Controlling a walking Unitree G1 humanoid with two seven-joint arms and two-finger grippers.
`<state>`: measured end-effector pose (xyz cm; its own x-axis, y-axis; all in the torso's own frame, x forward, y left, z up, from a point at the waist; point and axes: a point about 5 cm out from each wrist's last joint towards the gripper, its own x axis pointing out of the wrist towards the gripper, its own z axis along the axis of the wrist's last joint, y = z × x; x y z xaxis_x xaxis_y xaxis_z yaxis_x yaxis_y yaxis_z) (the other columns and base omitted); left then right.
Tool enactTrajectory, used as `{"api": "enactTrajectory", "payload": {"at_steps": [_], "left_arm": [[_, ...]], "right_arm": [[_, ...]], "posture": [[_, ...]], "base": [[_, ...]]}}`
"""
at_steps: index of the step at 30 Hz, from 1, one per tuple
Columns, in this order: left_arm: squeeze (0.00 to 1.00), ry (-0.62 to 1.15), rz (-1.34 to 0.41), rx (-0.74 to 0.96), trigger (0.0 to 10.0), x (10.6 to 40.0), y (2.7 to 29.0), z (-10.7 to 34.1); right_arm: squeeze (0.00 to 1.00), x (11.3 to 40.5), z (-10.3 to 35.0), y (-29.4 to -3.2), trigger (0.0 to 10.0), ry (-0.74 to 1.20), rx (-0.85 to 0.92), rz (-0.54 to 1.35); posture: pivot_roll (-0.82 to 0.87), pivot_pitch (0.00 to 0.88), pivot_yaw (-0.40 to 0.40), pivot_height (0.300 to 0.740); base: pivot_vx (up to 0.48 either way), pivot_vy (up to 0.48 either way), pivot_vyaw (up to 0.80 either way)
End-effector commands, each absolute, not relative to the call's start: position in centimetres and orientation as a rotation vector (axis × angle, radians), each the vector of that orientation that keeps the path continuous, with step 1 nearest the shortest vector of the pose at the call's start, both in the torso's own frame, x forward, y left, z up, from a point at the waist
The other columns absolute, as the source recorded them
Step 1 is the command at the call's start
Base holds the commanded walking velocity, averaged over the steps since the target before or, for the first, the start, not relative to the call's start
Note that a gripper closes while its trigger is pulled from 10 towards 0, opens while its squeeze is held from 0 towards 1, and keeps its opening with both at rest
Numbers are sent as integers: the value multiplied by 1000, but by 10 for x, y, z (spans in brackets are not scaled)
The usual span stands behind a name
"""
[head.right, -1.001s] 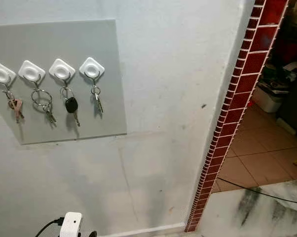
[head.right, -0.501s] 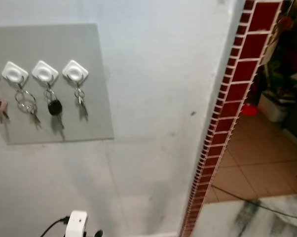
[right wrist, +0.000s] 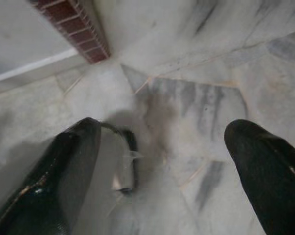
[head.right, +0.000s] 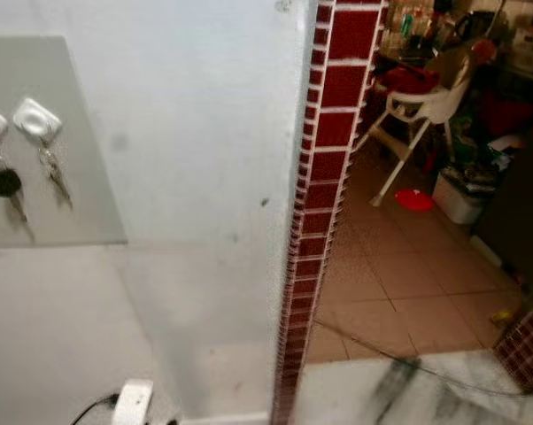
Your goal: Hang keys on a hook
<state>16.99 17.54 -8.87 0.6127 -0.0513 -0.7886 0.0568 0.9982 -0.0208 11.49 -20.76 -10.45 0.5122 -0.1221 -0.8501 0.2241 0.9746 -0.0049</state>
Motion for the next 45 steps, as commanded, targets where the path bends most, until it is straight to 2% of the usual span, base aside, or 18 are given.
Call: {"api": "enactTrajectory", "payload": {"at_steps": [1,13,45], "left_arm": [[0,880,-82,-2,10000,180,166,-85],[0,881,-81,1,10000,180,165,-85],[0,873,-58,-52,10000,184,163,-84]], "right_arm": [[0,107,-107,-207,10000,1046,116,-214],[0,107,-107,-205,10000,1043,120,-215],[0,111,-106,-205,10000,1030,117,-210]], "posture": [[-50,0,37,740],[-51,0,37,740],[-59,0,35,740]], "base": [[0,-480,0],[0,-468,0],[0,20,0]]}}
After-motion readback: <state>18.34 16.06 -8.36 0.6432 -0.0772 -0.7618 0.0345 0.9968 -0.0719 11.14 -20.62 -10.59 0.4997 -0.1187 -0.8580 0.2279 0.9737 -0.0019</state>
